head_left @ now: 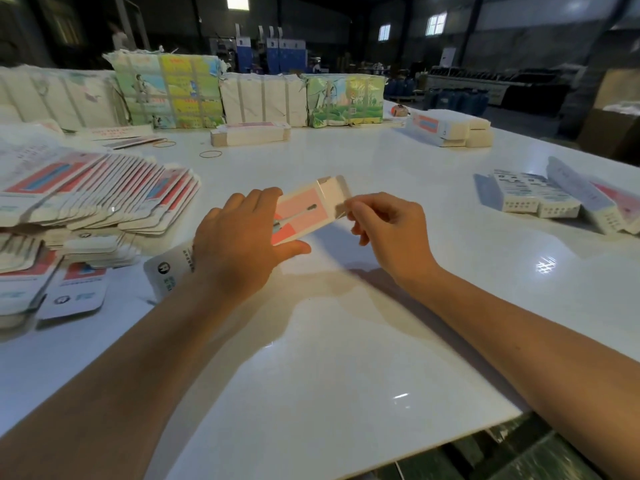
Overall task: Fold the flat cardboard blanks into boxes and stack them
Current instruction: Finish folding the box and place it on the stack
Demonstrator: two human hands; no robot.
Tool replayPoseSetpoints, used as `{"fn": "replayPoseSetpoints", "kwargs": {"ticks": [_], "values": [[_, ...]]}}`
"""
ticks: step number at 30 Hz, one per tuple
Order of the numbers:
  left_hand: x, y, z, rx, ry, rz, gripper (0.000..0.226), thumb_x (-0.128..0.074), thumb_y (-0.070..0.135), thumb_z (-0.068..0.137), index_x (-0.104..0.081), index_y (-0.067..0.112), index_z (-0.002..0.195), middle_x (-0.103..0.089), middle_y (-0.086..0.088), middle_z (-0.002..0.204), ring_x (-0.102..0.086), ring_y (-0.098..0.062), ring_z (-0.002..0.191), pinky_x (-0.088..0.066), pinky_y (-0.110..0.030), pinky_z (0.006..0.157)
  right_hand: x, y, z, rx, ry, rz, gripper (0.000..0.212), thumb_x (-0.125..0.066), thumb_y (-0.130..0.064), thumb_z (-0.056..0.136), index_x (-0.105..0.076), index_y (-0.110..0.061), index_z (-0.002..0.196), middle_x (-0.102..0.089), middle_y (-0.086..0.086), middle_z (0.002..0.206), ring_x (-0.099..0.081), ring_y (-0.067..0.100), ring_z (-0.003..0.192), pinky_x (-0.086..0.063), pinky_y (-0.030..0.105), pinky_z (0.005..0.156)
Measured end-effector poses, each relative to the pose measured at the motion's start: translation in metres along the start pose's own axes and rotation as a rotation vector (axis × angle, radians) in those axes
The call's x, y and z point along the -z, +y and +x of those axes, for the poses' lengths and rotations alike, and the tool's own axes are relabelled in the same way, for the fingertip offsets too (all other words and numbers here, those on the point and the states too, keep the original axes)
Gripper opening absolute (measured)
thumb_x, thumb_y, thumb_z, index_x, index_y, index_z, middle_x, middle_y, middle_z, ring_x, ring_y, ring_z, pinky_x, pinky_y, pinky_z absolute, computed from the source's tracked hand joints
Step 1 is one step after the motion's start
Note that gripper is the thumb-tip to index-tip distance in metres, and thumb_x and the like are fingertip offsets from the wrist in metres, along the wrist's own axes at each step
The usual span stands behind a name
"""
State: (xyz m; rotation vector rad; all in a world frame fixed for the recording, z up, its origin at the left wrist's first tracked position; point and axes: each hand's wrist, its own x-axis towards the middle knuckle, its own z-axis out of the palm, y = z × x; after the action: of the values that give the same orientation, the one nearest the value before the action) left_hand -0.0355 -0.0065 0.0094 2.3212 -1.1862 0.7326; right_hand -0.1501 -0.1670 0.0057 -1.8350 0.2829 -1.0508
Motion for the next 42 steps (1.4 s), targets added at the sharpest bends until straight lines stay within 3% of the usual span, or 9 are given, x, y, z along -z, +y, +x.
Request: {"fn": "replayPoseSetpoints", "kwargs": {"ticks": [7, 13, 18, 22, 26, 34, 37, 40, 42], "values": [[0.003, 0.004, -0.001, 0.002, 0.058, -0.026, 0.071, -0.063, 0.06, 0.071, -0.053, 0.013, 0.123, -0.061, -0.007, 0.109, -0.054, -0.031, 0.096, -0.043, -0.04, 0.071, -0.014, -0.005, -0.013, 0.157, -0.067, -0.026, 0.031, -0.056, 0.004, 0.09, -0.064, -0.006, 0.118, -0.064, 0.003, 0.092, -0.061, 0.009, 0.071, -0.054, 0.019, 0.067], [0.001, 0.005, -0.004, -0.112, 0.067, -0.006, 0.074, -0.056, 0.062, 0.069, -0.059, 0.007, 0.118, -0.065, -0.012, 0.1, -0.059, -0.035, 0.085, -0.046, -0.038, 0.065, -0.013, -0.008, -0.012, 0.092, -0.123, -0.101, 0.065, -0.058, -0.01, 0.092, -0.027, -0.018, 0.148, -0.058, 0.001, 0.087, -0.058, 0.013, 0.074, -0.056, 0.031, 0.074], [-0.002, 0.008, -0.004, -0.135, 0.072, -0.003, 0.073, -0.053, 0.061, 0.07, -0.059, 0.006, 0.117, -0.066, -0.012, 0.099, -0.06, -0.036, 0.084, -0.045, -0.037, 0.065, -0.015, -0.01, -0.014, 0.115, -0.105, -0.162, 0.037, -0.058, -0.012, 0.092, -0.054, -0.01, 0.129, -0.06, 0.003, 0.099, -0.057, 0.019, 0.086, -0.053, 0.046, 0.078], [-0.001, 0.01, -0.005, -0.154, 0.088, 0.015, 0.073, -0.054, 0.061, 0.07, -0.06, 0.004, 0.116, -0.066, -0.013, 0.097, -0.06, -0.036, 0.081, -0.045, -0.037, 0.063, -0.015, -0.011, -0.015, 0.166, -0.116, -0.195, 0.023, -0.054, -0.007, 0.094, -0.064, -0.008, 0.114, -0.056, 0.001, 0.095, -0.055, 0.013, 0.082, -0.053, 0.036, 0.076], [-0.001, 0.015, -0.005, -0.153, 0.098, 0.022, 0.074, -0.053, 0.061, 0.069, -0.06, 0.002, 0.114, -0.066, -0.014, 0.094, -0.06, -0.036, 0.08, -0.046, -0.038, 0.063, -0.016, -0.01, -0.016, 0.252, -0.118, -0.309, 0.02, -0.047, -0.002, 0.095, -0.063, -0.003, 0.108, -0.051, 0.001, 0.092, -0.044, 0.004, 0.074, -0.036, 0.009, 0.07], [-0.002, 0.015, -0.006, -0.107, 0.124, 0.011, 0.071, -0.064, 0.057, 0.07, -0.061, 0.002, 0.113, -0.066, -0.014, 0.094, -0.06, -0.037, 0.079, -0.046, -0.039, 0.062, -0.009, -0.008, -0.009, 0.319, 0.04, -0.527, 0.038, -0.065, -0.025, 0.089, -0.059, -0.015, 0.125, -0.045, 0.007, 0.121, -0.04, 0.017, 0.108, -0.036, 0.022, 0.09], [-0.002, 0.013, -0.006, -0.085, 0.12, -0.002, 0.067, -0.073, 0.052, 0.069, -0.06, 0.003, 0.113, -0.066, -0.013, 0.095, -0.06, -0.037, 0.081, -0.045, -0.038, 0.063, -0.007, -0.006, 0.001, -0.026, -0.019, -0.12, 0.081, -0.074, -0.024, 0.081, -0.026, -0.022, 0.147, -0.039, 0.003, 0.135, -0.042, 0.012, 0.117, -0.039, 0.021, 0.095], [-0.004, 0.016, -0.007, -0.132, 0.099, -0.012, 0.067, -0.074, 0.053, 0.068, -0.06, 0.005, 0.113, -0.066, -0.012, 0.094, -0.06, -0.036, 0.082, -0.045, -0.037, 0.063, -0.005, -0.008, 0.006, -0.445, -0.295, 0.54, 0.048, -0.061, -0.007, 0.087, -0.046, -0.011, 0.132, -0.062, 0.008, 0.114, -0.063, 0.023, 0.098, -0.054, 0.037, 0.083], [-0.004, 0.018, -0.007, -0.15, 0.09, -0.01, 0.068, -0.067, 0.058, 0.07, -0.06, 0.007, 0.115, -0.066, -0.011, 0.095, -0.06, -0.035, 0.083, -0.045, -0.037, 0.064, -0.007, -0.007, 0.004, -0.389, -0.346, 0.52, 0.023, -0.056, 0.0, 0.089, -0.058, -0.004, 0.111, -0.066, 0.014, 0.101, -0.067, 0.027, 0.09, -0.057, 0.038, 0.079]]}}
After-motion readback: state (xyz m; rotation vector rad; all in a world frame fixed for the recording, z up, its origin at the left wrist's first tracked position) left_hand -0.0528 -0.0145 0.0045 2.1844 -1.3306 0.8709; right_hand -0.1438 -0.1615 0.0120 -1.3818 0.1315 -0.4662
